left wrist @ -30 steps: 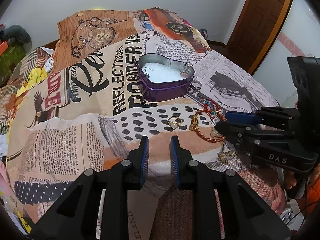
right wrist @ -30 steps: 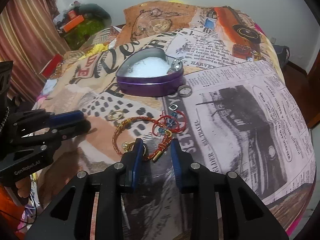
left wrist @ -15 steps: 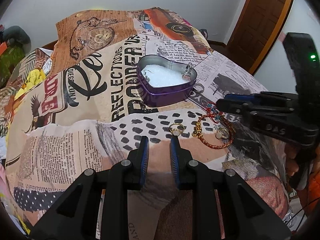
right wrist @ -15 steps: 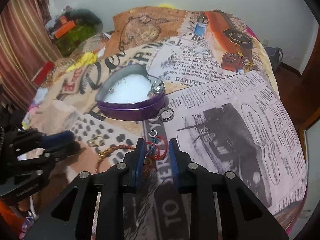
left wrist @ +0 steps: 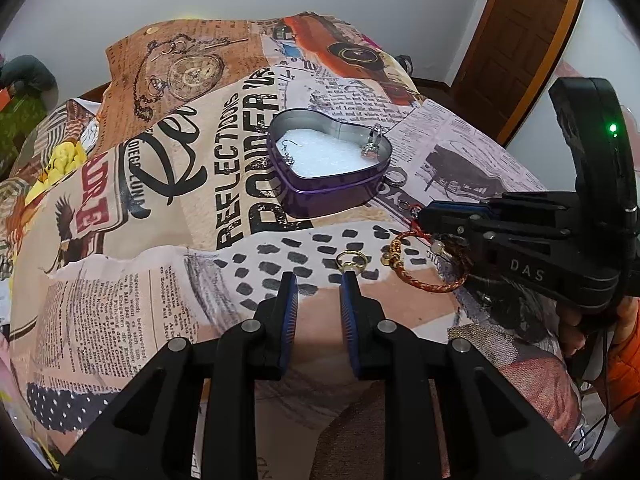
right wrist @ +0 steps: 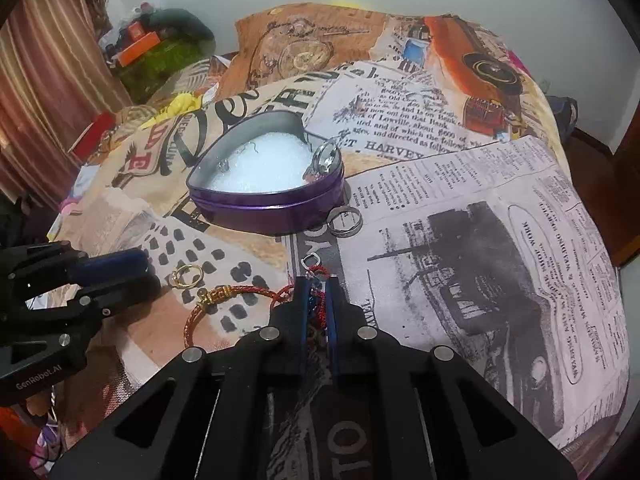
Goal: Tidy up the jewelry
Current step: 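Move the right gripper to the red beaded earring and grasp it, then carry the red earring toward the tin with the right gripper while the left gripper grasps a gold ring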
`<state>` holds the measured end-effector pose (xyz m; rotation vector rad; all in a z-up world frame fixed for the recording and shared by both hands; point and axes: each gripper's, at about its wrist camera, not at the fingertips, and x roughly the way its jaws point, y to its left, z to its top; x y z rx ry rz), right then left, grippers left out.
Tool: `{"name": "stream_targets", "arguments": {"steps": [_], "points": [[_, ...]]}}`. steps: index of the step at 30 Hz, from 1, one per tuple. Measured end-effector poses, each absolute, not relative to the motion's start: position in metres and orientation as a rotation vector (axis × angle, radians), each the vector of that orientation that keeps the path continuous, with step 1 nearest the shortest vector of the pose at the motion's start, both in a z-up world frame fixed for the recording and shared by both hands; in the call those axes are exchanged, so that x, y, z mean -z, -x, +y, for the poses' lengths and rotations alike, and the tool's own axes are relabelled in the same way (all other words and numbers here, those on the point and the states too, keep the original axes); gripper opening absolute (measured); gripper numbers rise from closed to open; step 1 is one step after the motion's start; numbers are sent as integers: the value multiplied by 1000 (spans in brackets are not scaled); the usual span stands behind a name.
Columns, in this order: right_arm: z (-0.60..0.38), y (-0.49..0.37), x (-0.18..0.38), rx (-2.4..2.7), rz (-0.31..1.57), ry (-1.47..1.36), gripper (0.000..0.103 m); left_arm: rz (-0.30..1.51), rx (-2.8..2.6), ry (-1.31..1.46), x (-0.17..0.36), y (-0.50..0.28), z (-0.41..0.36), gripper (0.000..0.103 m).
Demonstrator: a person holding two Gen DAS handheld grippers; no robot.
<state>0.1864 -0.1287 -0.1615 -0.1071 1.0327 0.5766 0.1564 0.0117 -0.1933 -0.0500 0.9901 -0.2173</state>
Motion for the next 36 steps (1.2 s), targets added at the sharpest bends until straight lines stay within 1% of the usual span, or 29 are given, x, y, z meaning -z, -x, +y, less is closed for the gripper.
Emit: {"name": "stream_targets", "arguments": {"steps": [16, 24, 27, 36], "points": [[-157, -182, 115, -544, 892, 37, 6, 1000, 251, 33, 197, -163, 0, 22], [-161, -181, 104, -546, 856, 16, 6, 1000, 266, 60, 201, -174, -3, 22], [-160, -181, 105, -551, 857, 17, 6, 995, 266, 70, 201, -176, -2, 17], [-160, -180, 97, -563, 836, 8, 6, 965, 243, 75, 191, -170, 3, 17]]}}
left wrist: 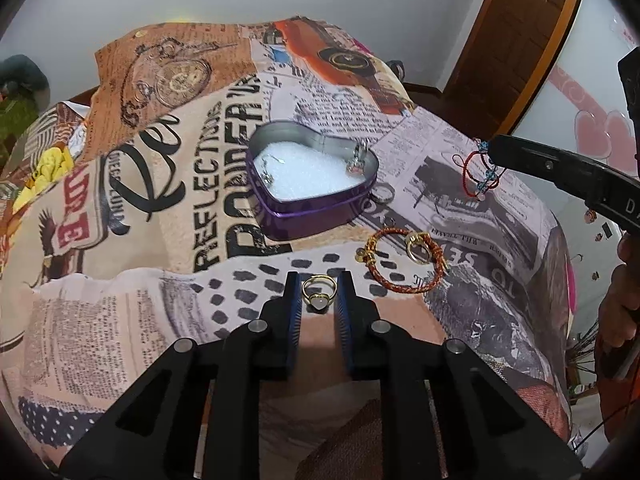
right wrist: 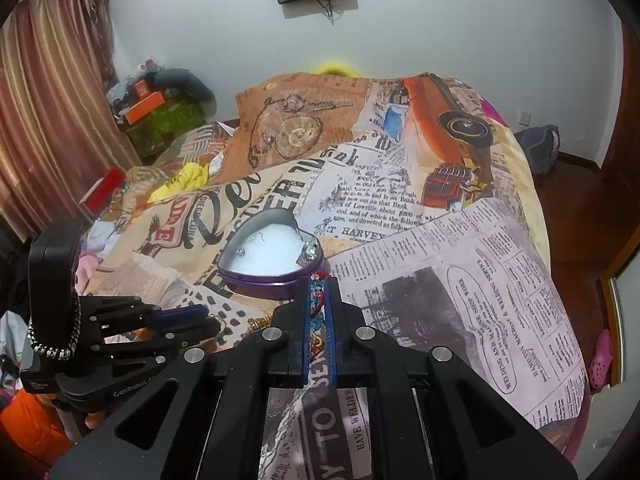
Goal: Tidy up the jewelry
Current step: 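Carry the red earring toward the tin with the right gripper while the left gripper grasps a gold ring, then lower the red earring and gold ring into the tin and open both grippers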
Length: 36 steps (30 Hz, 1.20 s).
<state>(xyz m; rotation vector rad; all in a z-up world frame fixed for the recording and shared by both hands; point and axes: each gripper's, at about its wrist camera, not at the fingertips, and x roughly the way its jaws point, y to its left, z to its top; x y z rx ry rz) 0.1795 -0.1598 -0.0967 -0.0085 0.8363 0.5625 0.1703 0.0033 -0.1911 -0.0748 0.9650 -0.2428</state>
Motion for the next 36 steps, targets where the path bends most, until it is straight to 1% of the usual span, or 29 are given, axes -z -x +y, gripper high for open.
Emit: {"name": "stream_targets", "arguments": {"steps": [10, 17, 22, 36], "points": [[-151, -177, 75, -582, 770, 13, 6, 860, 214, 67, 153, -170, 14, 17], [-139, -182, 66, -615, 740, 14, 6, 829, 209, 58, 143, -178, 15, 17], [-129, -189, 69, -635, 741, 17, 6, 823, 210, 53, 144, -186, 15, 17], [-99, -218, 102, -700, 825, 41, 6, 849, 221, 38, 161, -212, 11, 17]]}}
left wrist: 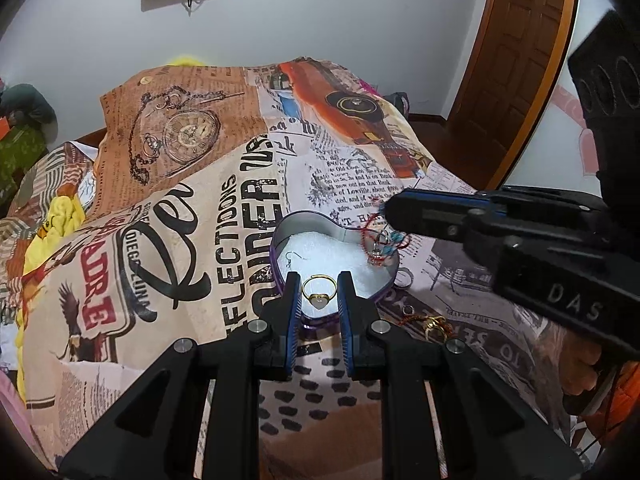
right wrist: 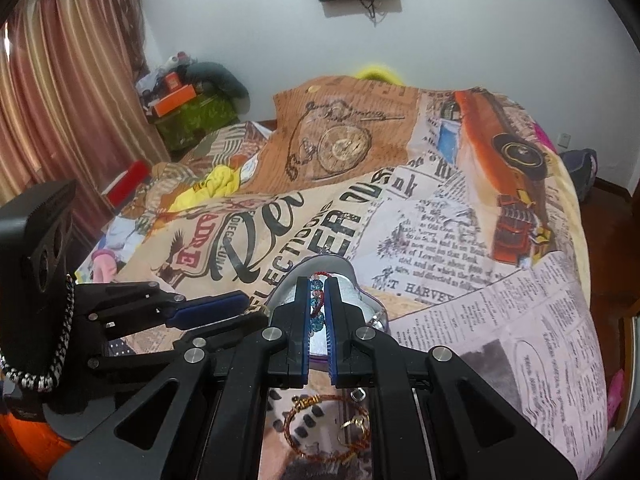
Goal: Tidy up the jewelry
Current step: 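Lower the red earring and gold ring into the tin and open both grippers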
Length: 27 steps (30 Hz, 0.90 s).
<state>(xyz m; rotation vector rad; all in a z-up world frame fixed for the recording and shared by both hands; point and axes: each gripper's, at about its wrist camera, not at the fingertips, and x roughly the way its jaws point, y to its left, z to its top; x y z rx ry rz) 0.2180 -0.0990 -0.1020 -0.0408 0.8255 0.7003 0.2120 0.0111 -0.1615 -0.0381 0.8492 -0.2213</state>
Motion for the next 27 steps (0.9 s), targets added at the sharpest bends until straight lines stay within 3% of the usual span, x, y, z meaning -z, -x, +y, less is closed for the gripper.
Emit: {"name": "stream_targets", "arguments": {"steps": [15, 27], "points": [[-86, -236, 136, -705, 932, 81, 6, 875, 228, 48, 177, -227, 12, 16], [-88, -235, 131, -713, 939, 68, 6, 869, 207, 43, 173, -223, 13, 17]]}}
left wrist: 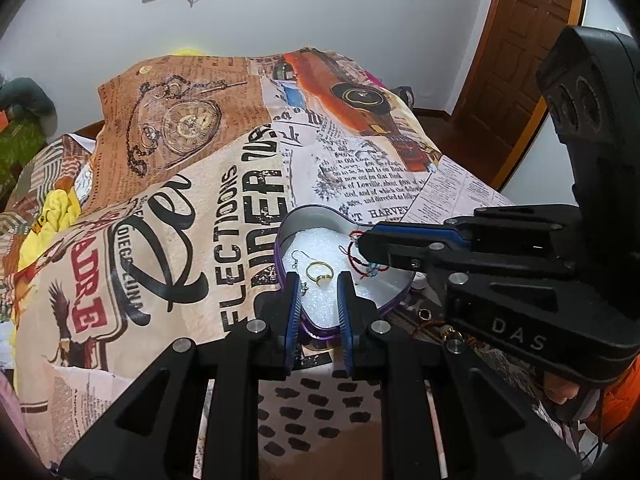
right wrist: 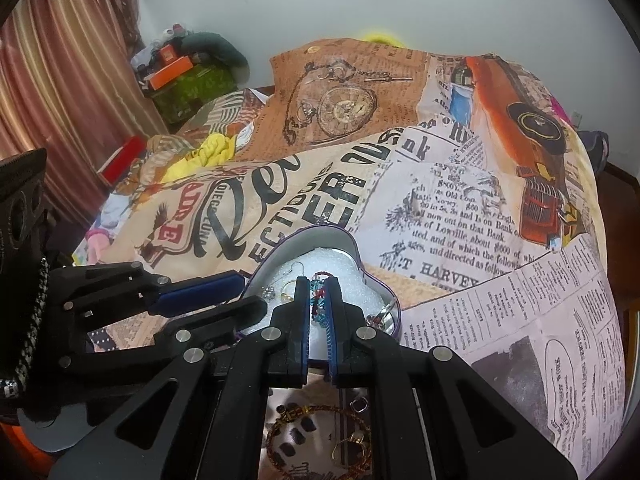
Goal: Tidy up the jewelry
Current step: 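Lower the red earring and gold ring into the tin and open both grippers, then lift both grippers away from the tin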
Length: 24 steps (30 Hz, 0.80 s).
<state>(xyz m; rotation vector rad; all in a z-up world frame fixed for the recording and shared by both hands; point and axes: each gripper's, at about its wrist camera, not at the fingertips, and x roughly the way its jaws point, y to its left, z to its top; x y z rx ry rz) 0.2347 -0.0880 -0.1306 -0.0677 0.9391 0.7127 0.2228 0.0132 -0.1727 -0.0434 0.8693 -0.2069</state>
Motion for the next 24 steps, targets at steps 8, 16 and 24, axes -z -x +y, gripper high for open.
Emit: {"name": "stream_targets", "arguments": {"steps": [8, 16, 24], "points": [[-93, -224, 116, -681, 901, 86, 31, 848, 182, 29, 159, -213, 17, 20], [-105, -210, 95, -653, 848, 95, 32, 821, 161, 18, 142, -197, 20, 29], [-118, -194, 83, -619, 815, 105, 32, 792, 156, 4, 125, -181, 16, 33]]}}
